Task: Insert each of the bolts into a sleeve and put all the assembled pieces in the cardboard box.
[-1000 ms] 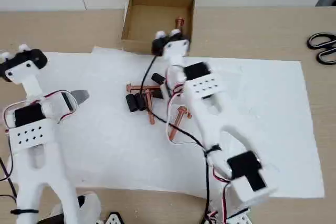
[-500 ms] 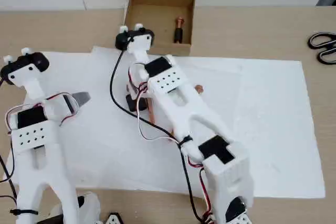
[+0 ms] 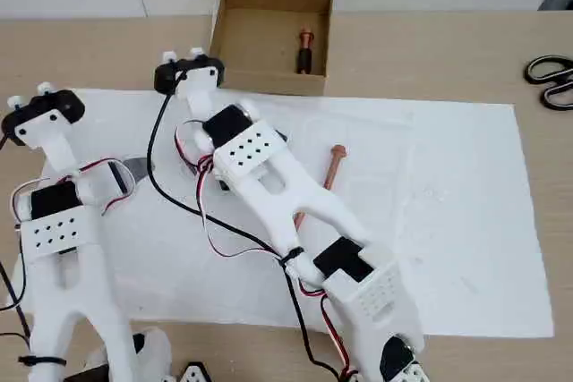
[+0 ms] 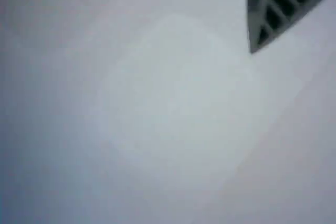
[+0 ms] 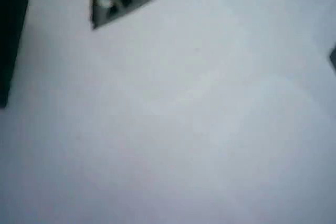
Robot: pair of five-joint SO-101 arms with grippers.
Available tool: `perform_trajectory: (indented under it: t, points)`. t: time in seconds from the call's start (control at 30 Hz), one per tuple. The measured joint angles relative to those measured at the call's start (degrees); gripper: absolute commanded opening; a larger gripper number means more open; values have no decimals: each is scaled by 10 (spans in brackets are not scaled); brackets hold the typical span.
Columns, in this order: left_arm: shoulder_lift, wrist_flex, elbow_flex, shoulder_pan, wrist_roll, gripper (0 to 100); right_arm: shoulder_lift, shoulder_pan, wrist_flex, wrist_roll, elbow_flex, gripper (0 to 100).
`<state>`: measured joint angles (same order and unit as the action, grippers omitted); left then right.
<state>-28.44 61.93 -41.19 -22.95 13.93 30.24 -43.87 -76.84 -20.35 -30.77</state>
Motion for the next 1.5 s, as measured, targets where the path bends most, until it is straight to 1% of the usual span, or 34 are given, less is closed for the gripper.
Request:
perform_trajectory:
  t: [0.27, 0.93, 1.2, 1.5]
  points:
    - [0, 0, 0, 0, 0, 334, 46, 1, 0, -5, 0, 237]
    - [0, 0, 0, 0, 0, 334, 50, -26, 2, -5, 0, 237]
    - [0, 0, 0, 0, 0, 334, 60, -26, 31, 35, 0, 237]
    - [0, 0, 0, 0, 0, 334, 105, -25, 38, 40, -17, 237]
